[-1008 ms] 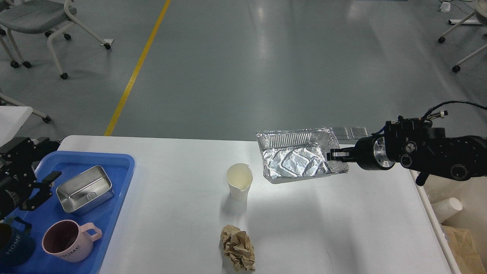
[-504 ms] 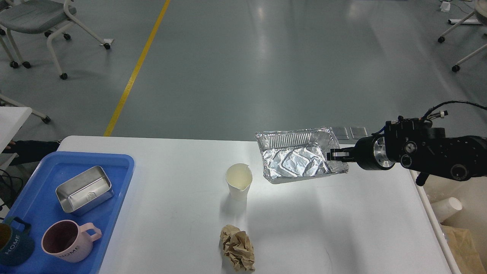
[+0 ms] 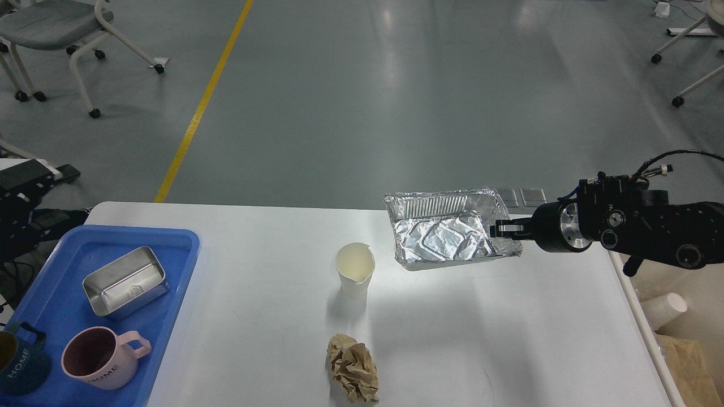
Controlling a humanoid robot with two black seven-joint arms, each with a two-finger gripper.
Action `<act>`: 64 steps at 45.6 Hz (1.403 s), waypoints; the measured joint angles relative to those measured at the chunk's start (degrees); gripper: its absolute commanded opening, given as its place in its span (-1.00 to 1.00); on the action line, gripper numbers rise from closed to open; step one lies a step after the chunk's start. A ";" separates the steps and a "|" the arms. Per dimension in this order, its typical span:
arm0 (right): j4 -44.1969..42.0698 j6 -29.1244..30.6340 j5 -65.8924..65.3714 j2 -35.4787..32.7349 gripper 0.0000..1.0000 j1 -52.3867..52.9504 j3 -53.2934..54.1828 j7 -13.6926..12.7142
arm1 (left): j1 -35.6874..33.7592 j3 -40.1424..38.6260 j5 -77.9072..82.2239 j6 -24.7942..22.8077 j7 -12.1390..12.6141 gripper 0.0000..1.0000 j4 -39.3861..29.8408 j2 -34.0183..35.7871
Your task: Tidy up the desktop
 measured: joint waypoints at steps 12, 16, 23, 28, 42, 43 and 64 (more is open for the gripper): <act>0.76 -0.44 0.07 -0.95 -1.00 0.04 0.04 0.01 | -8.43 5.07 20.12 -4.20 6.52 0.93 3.05 -13.14; 0.91 -0.50 0.07 -1.31 -1.00 0.04 0.02 0.01 | -12.52 8.63 22.87 -4.14 6.92 0.93 7.16 -18.24; 1.05 -0.66 0.03 -1.39 -1.00 0.04 0.08 0.09 | -19.18 16.66 25.71 -1.96 7.25 0.93 13.18 -28.97; 1.24 -1.02 0.03 -1.39 -1.00 -0.04 0.10 0.10 | -22.18 21.53 26.70 0.50 7.78 0.93 14.00 -33.14; 1.30 -1.28 -0.02 -1.45 -1.00 -0.05 0.02 0.18 | -27.46 29.69 26.86 1.02 8.74 0.93 17.82 -42.52; 1.30 -1.29 -0.02 -1.45 -1.00 -0.05 0.02 0.18 | -27.71 30.20 26.86 0.99 8.75 0.93 18.11 -42.95; 2.00 -1.81 -0.02 -2.16 -1.00 -0.05 0.23 0.35 | -29.77 33.55 26.64 0.94 9.09 0.80 29.82 -54.45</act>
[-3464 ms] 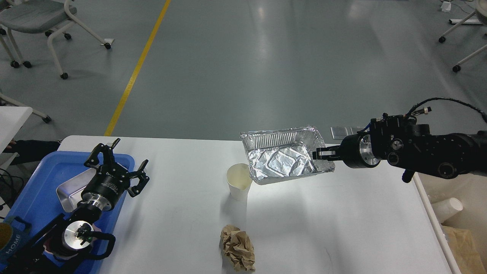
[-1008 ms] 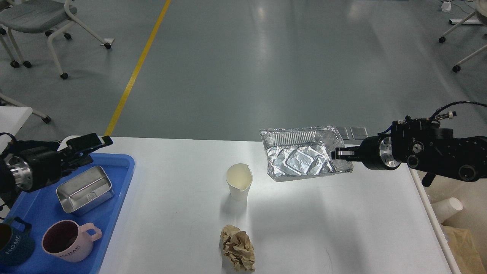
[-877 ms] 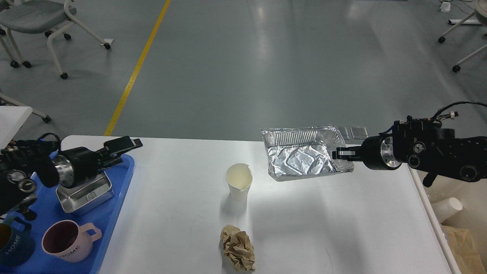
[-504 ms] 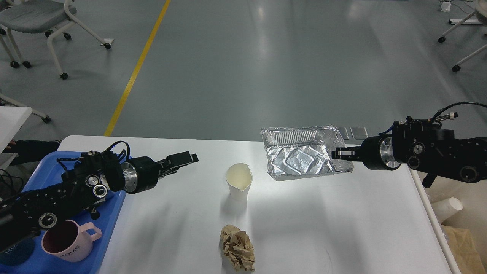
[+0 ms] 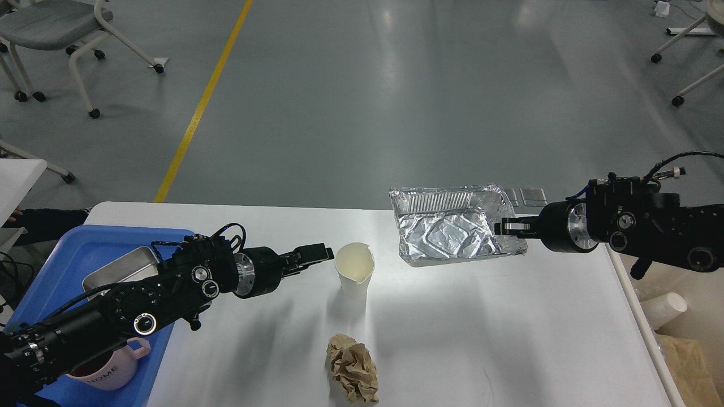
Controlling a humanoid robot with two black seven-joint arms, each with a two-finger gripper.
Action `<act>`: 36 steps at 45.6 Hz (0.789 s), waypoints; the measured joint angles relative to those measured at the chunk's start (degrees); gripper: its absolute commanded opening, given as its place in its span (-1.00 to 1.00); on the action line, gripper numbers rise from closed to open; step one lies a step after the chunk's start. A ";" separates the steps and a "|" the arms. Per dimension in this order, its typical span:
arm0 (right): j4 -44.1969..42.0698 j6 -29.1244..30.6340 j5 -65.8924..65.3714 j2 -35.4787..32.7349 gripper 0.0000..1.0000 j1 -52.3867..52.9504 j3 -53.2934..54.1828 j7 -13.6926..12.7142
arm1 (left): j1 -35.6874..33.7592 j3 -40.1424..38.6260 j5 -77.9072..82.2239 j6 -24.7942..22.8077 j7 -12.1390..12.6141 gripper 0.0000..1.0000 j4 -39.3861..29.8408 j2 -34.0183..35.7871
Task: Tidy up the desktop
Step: 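Reach the left gripper toward the paper cup and grasp it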
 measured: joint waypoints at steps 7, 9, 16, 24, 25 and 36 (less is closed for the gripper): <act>0.17 -0.21 0.00 0.00 -1.00 0.00 0.04 0.00 | -0.49 0.02 -0.02 0.03 -0.10 0.64 3.39 -4.08; 0.17 -0.22 0.00 0.00 -1.00 0.00 0.04 0.00 | -0.53 0.09 -0.04 0.10 -0.12 0.57 4.03 -4.97; 0.26 -0.30 0.00 0.00 -1.00 -0.12 0.04 0.00 | -0.64 0.16 -0.04 0.40 -0.05 0.33 5.37 -7.21; 0.27 -0.38 0.00 -0.02 -1.00 -0.18 0.04 -0.01 | -0.76 2.34 -0.26 0.39 0.12 0.24 6.69 -8.81; 0.27 -0.41 0.00 -0.03 -1.00 -0.20 0.04 -0.01 | -0.79 2.80 -0.36 0.39 0.12 0.24 6.90 -8.84; 0.51 -0.65 0.00 -0.07 -1.00 -0.42 0.04 -0.01 | -0.71 4.63 -0.83 0.05 -0.07 -0.26 8.39 -8.90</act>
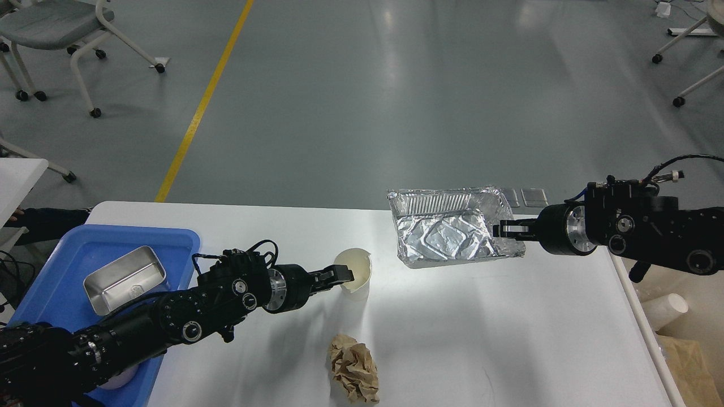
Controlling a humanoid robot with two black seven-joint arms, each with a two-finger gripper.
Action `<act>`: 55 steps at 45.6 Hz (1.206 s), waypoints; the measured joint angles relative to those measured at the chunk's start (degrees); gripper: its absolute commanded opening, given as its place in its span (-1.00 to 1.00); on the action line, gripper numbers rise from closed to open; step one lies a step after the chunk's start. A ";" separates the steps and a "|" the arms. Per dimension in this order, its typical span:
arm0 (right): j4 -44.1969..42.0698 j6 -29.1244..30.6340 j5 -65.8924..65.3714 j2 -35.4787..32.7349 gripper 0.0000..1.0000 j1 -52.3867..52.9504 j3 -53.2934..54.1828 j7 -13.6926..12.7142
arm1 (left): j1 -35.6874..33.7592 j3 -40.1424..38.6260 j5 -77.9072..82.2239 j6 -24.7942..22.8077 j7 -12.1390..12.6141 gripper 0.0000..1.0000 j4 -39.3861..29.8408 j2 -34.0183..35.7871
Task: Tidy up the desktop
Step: 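Reach the left gripper toward the paper cup and grasp it, then lift the paper cup with the left gripper toward the foil tray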
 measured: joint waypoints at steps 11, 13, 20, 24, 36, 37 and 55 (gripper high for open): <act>0.12 -0.16 0.00 -0.06 -1.00 -0.01 -0.01 -0.07 | 0.05 0.46 -0.01 -0.53 -0.73 -0.80 0.06 -0.08; 0.17 -0.19 0.00 -0.04 -1.00 -0.01 -0.01 -0.07 | 0.05 1.00 -0.01 -0.59 -0.83 -0.94 0.19 -0.09; 1.74 -1.13 0.00 -0.05 -1.00 -0.01 0.18 -0.15 | -0.09 2.52 -0.09 -0.83 -2.56 -1.00 0.79 -0.18; 2.38 -1.55 0.00 -0.06 -1.00 0.01 0.22 -0.22 | -0.07 2.62 -0.09 -0.84 -3.85 -1.00 0.81 -1.04; 2.56 -1.69 0.01 -0.93 -1.00 0.07 0.07 -0.09 | -0.09 2.64 -0.01 -0.82 -4.32 -1.00 -0.33 -0.39; 2.56 -1.69 0.04 -0.96 -1.00 0.07 0.05 -0.08 | -0.11 2.64 -0.06 -0.82 -4.26 -1.00 -0.66 0.02; 1.97 -1.61 0.03 -0.87 -1.00 -0.38 -0.45 -0.07 | -0.21 2.14 -5.06 -0.83 -3.78 -1.00 -15.35 22.14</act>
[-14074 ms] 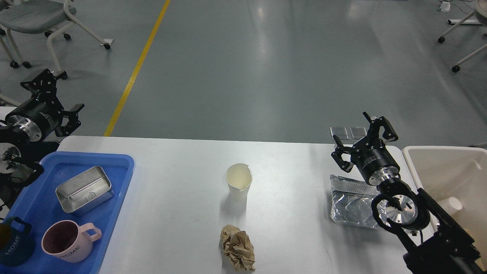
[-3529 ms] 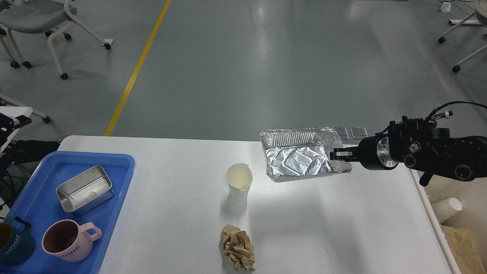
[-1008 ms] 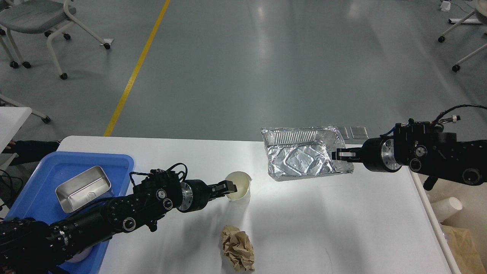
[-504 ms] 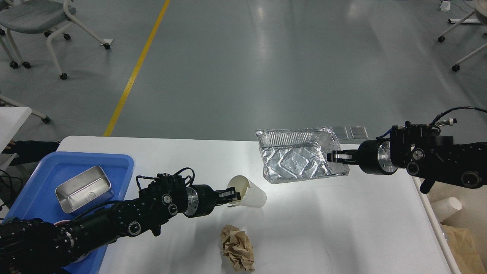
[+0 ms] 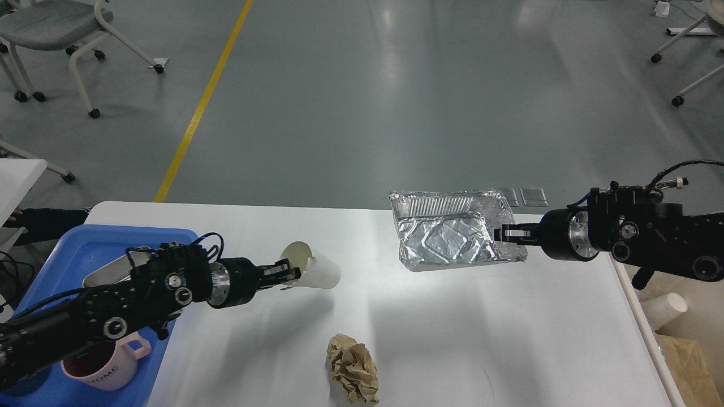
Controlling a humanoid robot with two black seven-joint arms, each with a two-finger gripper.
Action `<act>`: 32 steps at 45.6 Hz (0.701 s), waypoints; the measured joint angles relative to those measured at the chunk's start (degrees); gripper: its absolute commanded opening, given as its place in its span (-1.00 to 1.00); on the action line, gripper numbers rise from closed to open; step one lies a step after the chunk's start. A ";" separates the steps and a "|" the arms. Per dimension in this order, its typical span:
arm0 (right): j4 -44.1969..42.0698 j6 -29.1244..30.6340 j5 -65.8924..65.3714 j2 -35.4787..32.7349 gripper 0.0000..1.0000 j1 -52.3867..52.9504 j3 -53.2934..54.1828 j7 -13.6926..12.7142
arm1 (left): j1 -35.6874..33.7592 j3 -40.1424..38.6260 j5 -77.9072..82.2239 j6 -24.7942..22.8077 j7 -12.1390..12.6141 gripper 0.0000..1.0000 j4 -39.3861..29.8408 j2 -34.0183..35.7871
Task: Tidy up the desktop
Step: 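Lift the paper cup with the left gripper toward the foil tray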
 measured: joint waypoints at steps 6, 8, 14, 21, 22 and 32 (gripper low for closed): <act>-0.20 0.00 0.00 0.60 -1.00 -0.06 0.00 -0.06 | -0.07 -0.43 -2.58 -0.22 -0.47 -1.00 -6.77 10.23; -0.21 0.00 0.02 0.91 -1.00 -0.07 0.00 -0.12 | -0.13 -0.77 -3.40 -0.39 -0.58 -1.00 -8.55 13.34; -0.14 0.00 0.05 1.93 -1.00 0.08 0.00 -0.34 | -0.25 -3.16 -5.23 -0.82 -0.85 -1.00 -11.94 19.76; -0.10 0.00 0.06 4.13 -1.00 0.63 0.00 -0.59 | -0.31 -6.80 -7.60 -2.57 -1.00 -1.00 -15.99 25.78; -0.12 0.00 0.06 4.37 -1.00 0.67 0.00 -0.59 | -0.38 -7.51 -7.90 -3.12 -1.00 -1.00 -16.62 26.82; -0.21 0.00 0.06 5.70 -1.00 0.73 -0.95 -0.62 | -5.29 -10.47 -8.45 -7.64 -0.80 -1.00 -18.00 29.84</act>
